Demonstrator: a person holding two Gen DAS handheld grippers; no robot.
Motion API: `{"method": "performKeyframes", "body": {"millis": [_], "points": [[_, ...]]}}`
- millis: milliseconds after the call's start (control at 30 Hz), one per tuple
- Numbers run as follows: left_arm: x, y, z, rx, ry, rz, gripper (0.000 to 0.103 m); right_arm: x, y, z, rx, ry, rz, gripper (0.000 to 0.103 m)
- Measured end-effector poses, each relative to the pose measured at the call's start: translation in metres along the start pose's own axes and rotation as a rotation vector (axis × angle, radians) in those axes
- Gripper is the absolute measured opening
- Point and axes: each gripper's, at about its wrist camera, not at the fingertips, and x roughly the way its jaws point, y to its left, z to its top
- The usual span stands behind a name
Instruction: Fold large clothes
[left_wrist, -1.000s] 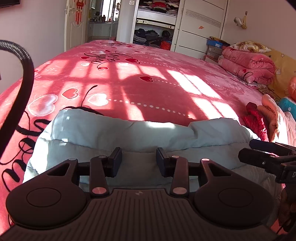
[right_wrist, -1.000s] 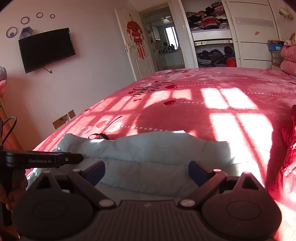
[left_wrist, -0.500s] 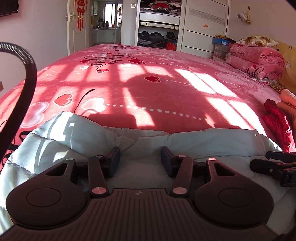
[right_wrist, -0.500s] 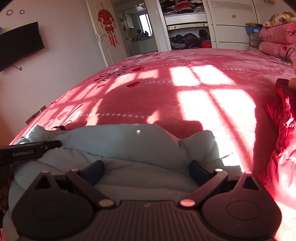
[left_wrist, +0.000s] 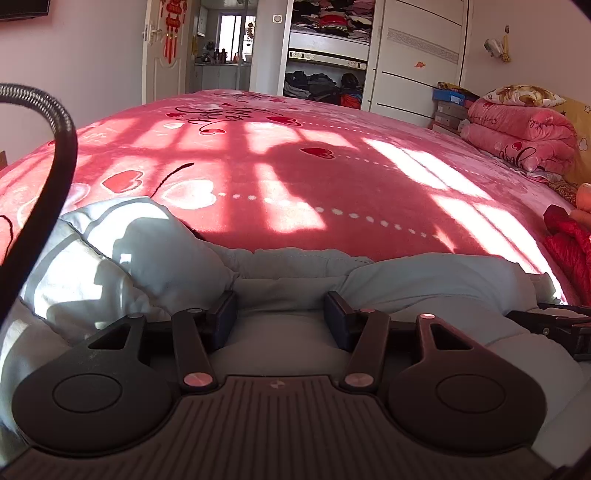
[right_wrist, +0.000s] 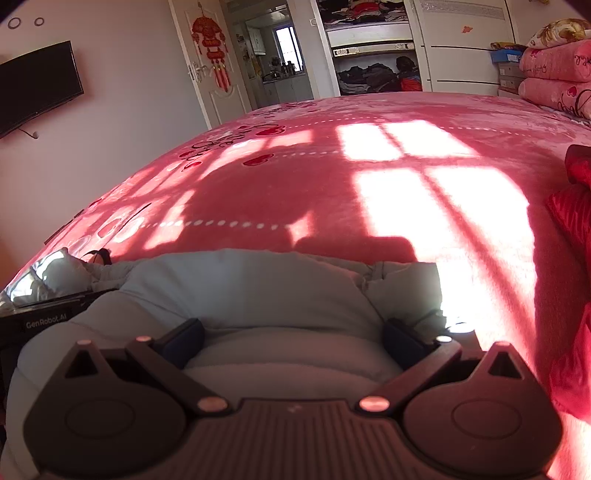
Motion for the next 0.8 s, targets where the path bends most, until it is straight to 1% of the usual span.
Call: {"method": "performKeyframes", "body": {"millis": [100,200,333,400,467,500,567,667,767,800], "points": [[0.001,0.0,0.001,0.008,-0.002,0.002,0.068,0.002,0.002,-0.001,-0.006,-0.01,-0.007,0.103],[0.0,-0.002,0.001,0.014,-0.008,0.006,0.069,0.0,-0.001,-0.001,0.005,-0.02,0.006,0.103],[-0.002,-0.004,0.005,0.028,0.004,0.023,0.07,-0.011,-0.004,0.002,0.028,-0.024,0.013,0.102],[-0.009,-0.01,0.009,0.052,0.007,0.052,0.074,-0.024,-0.008,0.004,0.059,-0.034,0.001,0.102],[-0.022,-0.017,0.012,0.06,-0.009,0.065,0.087,-0.039,-0.015,0.008,0.094,-0.051,-0.013,0.102],[-0.028,-0.019,0.013,0.053,-0.018,0.063,0.089,-0.049,-0.02,0.01,0.113,-0.061,-0.024,0.102],[-0.046,-0.027,0.016,0.034,-0.045,0.025,0.09,-0.068,-0.034,0.014,0.158,-0.075,-0.034,0.102],[-0.069,-0.047,0.019,0.033,-0.077,-0.038,0.09,-0.088,-0.055,0.015,0.228,-0.058,-0.06,0.102],[-0.08,-0.074,0.019,0.065,-0.067,-0.101,0.089,-0.102,-0.07,0.009,0.282,-0.063,-0.099,0.102],[-0.081,-0.082,0.019,0.08,-0.063,-0.11,0.089,-0.106,-0.074,0.006,0.294,-0.066,-0.12,0.102]]}}
